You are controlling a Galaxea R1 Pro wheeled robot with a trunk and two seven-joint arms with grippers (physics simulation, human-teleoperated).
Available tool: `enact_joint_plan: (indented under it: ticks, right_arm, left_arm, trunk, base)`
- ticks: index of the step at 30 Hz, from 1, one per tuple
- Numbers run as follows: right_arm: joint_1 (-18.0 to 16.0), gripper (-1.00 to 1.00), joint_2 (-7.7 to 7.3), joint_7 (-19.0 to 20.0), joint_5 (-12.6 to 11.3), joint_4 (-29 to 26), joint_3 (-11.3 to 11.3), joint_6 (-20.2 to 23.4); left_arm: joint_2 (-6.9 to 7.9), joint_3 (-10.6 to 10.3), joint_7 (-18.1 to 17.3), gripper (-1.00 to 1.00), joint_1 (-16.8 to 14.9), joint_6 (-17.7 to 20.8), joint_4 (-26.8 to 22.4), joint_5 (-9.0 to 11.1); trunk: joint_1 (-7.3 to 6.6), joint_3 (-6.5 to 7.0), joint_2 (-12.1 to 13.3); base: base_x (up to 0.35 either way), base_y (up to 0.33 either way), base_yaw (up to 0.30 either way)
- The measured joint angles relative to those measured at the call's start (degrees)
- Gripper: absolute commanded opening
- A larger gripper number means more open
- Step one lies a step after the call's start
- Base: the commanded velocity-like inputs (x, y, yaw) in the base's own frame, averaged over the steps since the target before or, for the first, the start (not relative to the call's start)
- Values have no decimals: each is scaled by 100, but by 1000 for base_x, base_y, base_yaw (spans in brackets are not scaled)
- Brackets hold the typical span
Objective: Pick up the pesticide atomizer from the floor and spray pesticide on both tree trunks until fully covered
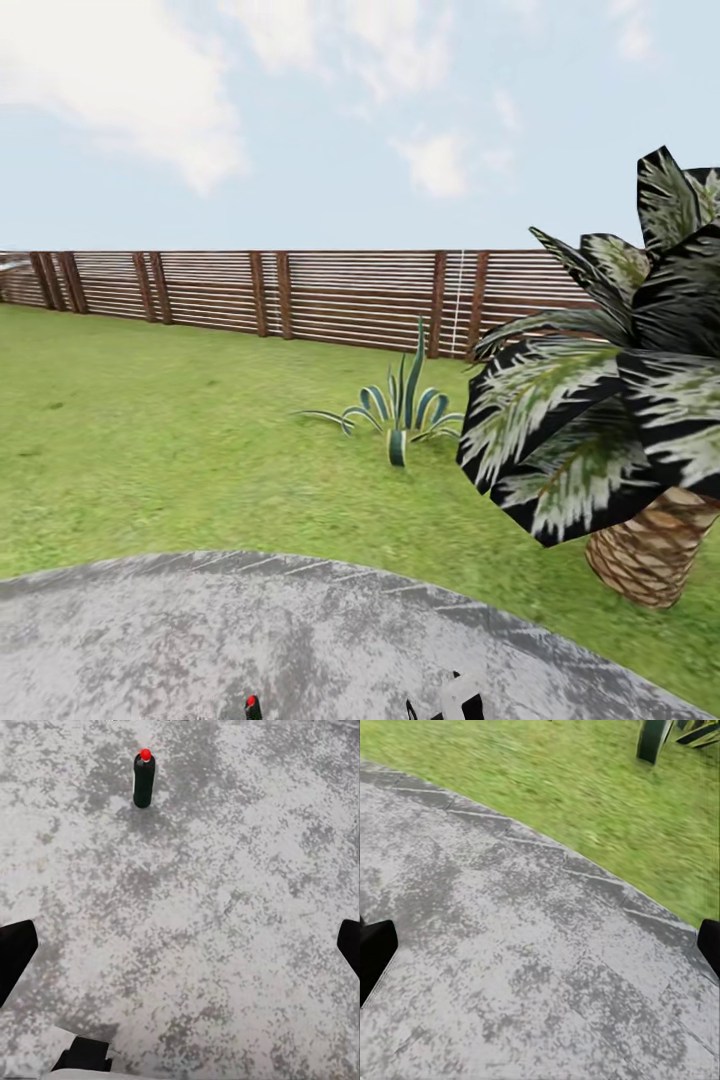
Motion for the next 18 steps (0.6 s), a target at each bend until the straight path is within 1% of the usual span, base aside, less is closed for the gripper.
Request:
enact_joint_plan:
  ticks: [9, 18]
  right_arm:
    - [0, 100, 0, 0, 2, 106, 6, 8]
    - [0, 100, 0, 0, 7, 175, 9, 9]
  left_arm:
    - [0, 3, 0, 100, 0, -4, -2, 0]
    - [0, 7, 7, 100, 0, -1, -2, 0]
  trunk:
    - [0, 34, 0]
    - [0, 16, 0]
  base:
    - [0, 0, 290]
    - [0, 0, 299]
